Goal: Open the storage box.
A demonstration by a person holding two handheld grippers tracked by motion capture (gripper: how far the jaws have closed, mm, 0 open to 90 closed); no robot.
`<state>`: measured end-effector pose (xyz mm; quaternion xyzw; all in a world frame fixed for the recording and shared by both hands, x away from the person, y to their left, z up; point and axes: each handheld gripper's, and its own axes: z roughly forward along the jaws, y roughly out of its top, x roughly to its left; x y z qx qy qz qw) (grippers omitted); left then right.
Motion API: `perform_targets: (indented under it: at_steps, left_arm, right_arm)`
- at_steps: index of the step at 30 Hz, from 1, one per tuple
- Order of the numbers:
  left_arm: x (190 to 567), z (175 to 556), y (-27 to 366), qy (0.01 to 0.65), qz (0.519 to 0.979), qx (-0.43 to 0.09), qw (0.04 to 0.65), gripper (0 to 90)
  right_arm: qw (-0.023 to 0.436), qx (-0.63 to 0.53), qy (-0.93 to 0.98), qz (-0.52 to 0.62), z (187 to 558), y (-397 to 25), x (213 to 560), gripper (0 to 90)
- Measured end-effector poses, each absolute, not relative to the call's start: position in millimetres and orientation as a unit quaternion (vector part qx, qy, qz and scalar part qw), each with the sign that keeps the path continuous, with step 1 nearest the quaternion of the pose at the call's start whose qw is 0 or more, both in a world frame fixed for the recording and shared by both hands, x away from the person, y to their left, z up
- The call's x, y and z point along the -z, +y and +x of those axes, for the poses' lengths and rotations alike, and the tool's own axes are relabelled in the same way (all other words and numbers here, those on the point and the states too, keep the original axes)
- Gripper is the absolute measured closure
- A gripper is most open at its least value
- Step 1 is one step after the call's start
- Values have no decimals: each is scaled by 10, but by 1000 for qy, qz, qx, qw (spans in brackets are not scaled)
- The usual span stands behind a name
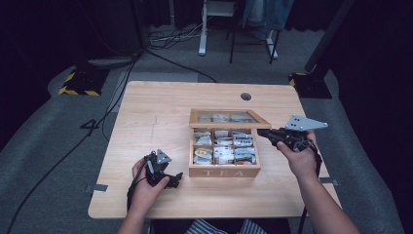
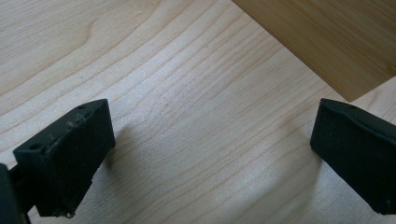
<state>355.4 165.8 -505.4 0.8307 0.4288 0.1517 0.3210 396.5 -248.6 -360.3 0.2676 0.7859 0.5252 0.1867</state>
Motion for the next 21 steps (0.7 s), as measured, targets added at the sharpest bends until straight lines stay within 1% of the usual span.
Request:
perform_targets:
  at_steps: [3,12,19,21]
  left_arm:
    - [5054,3554,1658,428,831,-153,321,3]
    - [5053,3548,1655,430,830,-155,320,6]
    - [5053,3548,1655,430,830,-155,320,5]
    - [5053,3548,1655,430,830,-155,320,5]
  right_arm:
    - [174,-541,777,270,3998,-2472,3567,900]
    - [183,-541,771,283,4077,-2425,3490,900]
    - [211,-532,769,284,4100,-2380,3437,900]
    - [228,-531,766,282,4057,-2375,3456,900]
